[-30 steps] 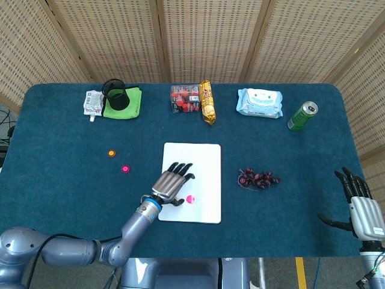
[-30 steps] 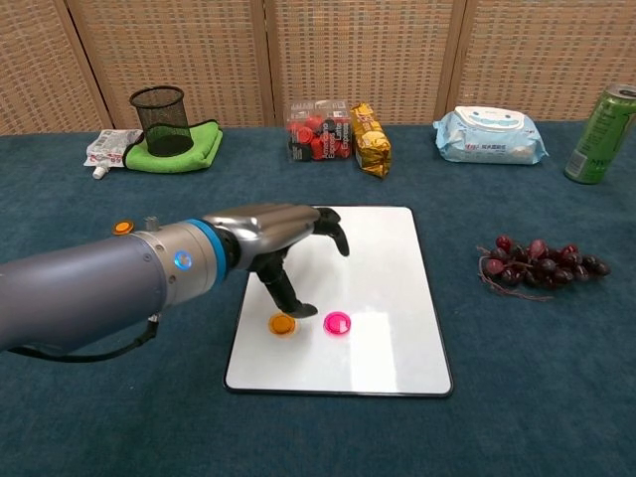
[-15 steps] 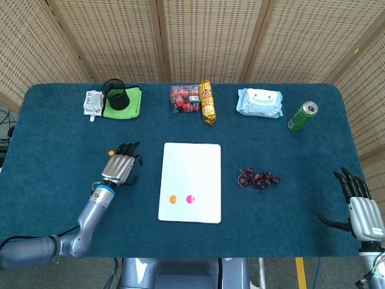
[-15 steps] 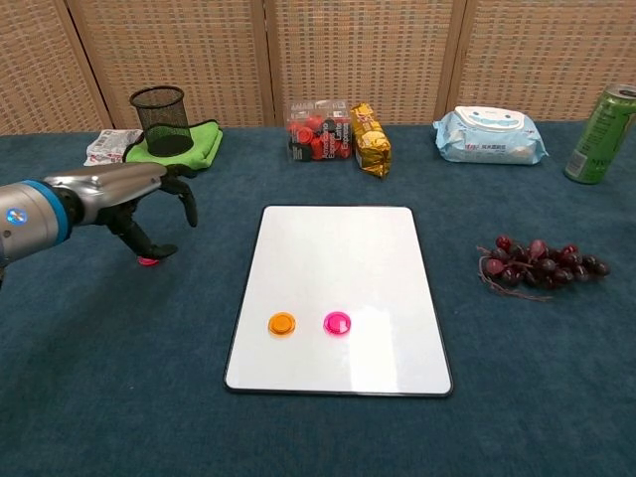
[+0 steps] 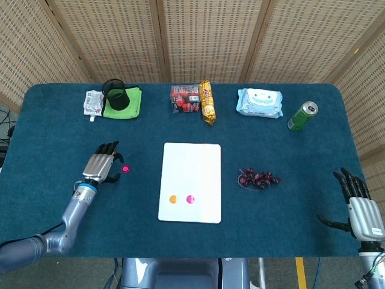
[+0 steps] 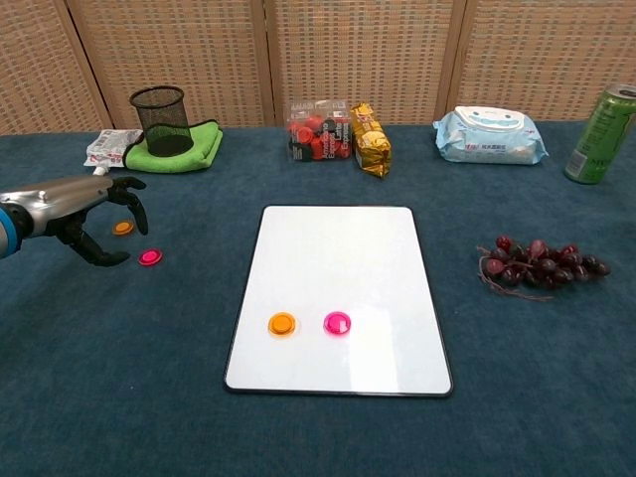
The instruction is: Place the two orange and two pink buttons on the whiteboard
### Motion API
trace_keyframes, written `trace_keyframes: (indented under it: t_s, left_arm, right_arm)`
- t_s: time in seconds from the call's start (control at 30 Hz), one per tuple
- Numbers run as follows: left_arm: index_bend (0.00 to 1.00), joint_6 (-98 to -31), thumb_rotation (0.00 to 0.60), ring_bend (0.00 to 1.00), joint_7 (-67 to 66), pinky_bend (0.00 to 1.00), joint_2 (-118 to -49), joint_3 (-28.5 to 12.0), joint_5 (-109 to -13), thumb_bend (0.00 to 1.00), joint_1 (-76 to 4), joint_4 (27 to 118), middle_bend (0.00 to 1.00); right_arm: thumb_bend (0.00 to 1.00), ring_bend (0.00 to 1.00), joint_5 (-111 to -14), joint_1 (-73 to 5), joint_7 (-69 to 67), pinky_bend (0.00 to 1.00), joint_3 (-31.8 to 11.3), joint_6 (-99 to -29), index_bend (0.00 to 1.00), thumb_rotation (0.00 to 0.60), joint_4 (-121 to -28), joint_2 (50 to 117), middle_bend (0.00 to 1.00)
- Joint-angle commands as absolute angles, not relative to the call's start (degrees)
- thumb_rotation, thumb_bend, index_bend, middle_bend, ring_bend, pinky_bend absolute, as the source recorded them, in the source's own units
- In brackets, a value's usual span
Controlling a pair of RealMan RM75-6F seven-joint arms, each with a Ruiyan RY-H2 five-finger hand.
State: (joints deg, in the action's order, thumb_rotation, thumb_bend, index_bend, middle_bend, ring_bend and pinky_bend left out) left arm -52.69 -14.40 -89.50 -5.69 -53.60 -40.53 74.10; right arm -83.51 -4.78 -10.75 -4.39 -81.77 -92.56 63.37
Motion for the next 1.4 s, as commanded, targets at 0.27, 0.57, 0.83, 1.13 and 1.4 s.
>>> trace_keyframes:
  t_s: [0.27, 0.57, 0.83, 1.13, 1.4]
  left_arm:
    - [0.38, -50.5, 0.6, 0.0, -15.8, 0.0, -92.6, -6.7, -51.9, 0.37, -40.7, 69.9, 0.0]
    - [0.38, -49.6, 0.6, 0.0, -16.0, 0.0, -93.8, -7.3, -52.0, 0.37, -40.7, 67.9, 0.0]
    - [0.38, -48.6, 0.6, 0.0, -16.1, 0.0, -94.8, -7.8, -52.3, 0.37, -40.9, 66.9, 0.0]
    - [0.63, -49.2, 0.6, 0.0, -16.9, 0.0, -96.1, -8.2, -52.6, 0.37, -40.8, 66.2, 0.0]
    - [0.67, -50.1, 0.6, 0.0, -17.6, 0.0, -96.4, -8.6, -52.7, 0.38, -40.5, 66.2, 0.0]
  right_arm:
    - [0.06, 0.0, -83.5, -4.8, -10.9, 0.0, -4.4, -81.7, 0.0, 0.6, -92.6, 63.3, 0.0]
    - [0.07, 0.0, -83.5, -4.8, -10.9, 0.0, -4.4, -81.8, 0.0, 0.6, -92.6, 63.3, 0.0]
    - [0.07, 0.0, -83.5, -4.8, -11.0, 0.0, -4.4, -81.8, 0.0, 0.6, -92.6, 63.3, 0.0]
    - [0.07, 0.0, -83.5, -4.7, -11.3, 0.0, -4.4, -81.8, 0.0, 0.6, -92.5, 63.3, 0.0]
    - [0.07, 0.0, -83.5, -4.7, -11.4, 0.0, -4.4, -81.8, 0.0, 0.6, -92.5, 63.3, 0.0]
